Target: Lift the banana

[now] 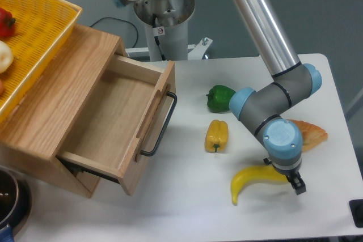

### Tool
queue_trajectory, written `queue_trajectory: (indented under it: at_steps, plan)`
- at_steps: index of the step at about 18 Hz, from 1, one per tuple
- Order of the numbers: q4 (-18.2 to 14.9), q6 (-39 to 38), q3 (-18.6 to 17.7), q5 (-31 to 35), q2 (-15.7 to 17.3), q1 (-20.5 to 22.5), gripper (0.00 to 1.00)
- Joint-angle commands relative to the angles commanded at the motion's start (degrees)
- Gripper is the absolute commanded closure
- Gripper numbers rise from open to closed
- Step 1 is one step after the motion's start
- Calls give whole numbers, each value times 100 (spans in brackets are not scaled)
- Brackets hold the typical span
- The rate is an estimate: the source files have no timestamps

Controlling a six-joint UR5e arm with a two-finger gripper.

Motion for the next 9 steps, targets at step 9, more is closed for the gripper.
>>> queue_trajectory:
  at_steps: [9]
  plan:
    - [-9, 9, -26, 9, 35, 0, 52]
